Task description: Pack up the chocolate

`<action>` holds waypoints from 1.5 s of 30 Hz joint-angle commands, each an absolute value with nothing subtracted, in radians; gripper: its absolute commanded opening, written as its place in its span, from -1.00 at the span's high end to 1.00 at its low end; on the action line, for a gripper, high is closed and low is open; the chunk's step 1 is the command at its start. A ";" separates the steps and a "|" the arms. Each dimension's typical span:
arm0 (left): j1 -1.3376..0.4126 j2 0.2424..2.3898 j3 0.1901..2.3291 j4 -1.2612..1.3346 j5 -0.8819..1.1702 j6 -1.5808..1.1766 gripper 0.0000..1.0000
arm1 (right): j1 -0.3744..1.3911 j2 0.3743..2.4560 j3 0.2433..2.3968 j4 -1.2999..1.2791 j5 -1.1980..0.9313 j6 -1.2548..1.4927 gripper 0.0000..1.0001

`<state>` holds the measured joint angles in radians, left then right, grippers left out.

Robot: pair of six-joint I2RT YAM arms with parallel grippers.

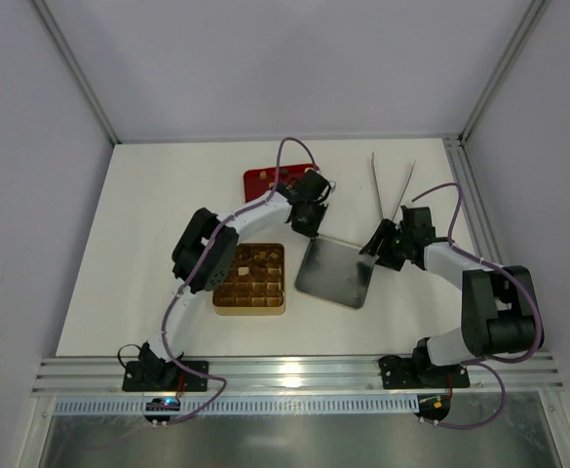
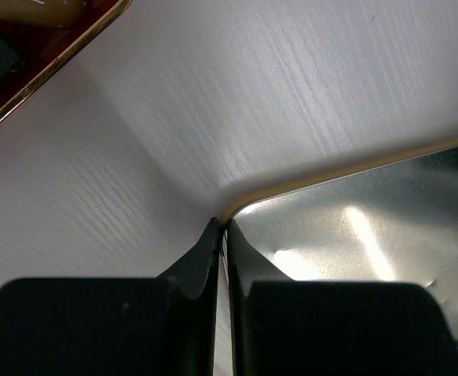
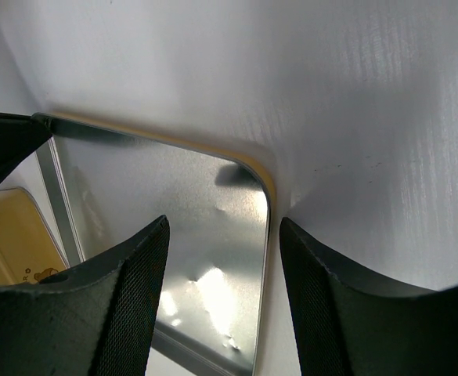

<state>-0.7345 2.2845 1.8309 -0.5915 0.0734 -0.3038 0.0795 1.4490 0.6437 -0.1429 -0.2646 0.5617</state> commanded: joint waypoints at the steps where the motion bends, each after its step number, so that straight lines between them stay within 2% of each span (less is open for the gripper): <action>1: -0.727 2.309 1.819 -0.571 0.098 -0.294 0.99 | 0.086 1.482 0.643 -0.190 -0.216 0.548 -0.22; 15: -0.611 2.289 1.825 -0.571 0.369 -0.364 1.00 | 0.086 1.480 0.646 -0.195 -0.229 0.543 -0.22; 33: -0.566 2.270 1.827 -0.542 0.508 -0.456 1.00 | 0.084 1.479 0.640 -0.190 -0.253 0.540 -0.22; 45: -0.557 2.278 1.830 -0.540 0.526 -0.456 0.99 | 0.086 1.465 0.614 -0.081 -0.460 0.538 -0.18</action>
<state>-0.5579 2.2848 1.8225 -0.5735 0.4698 -0.4393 0.0792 1.4540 0.6312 -0.1257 -0.3668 0.5507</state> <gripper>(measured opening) 0.005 0.596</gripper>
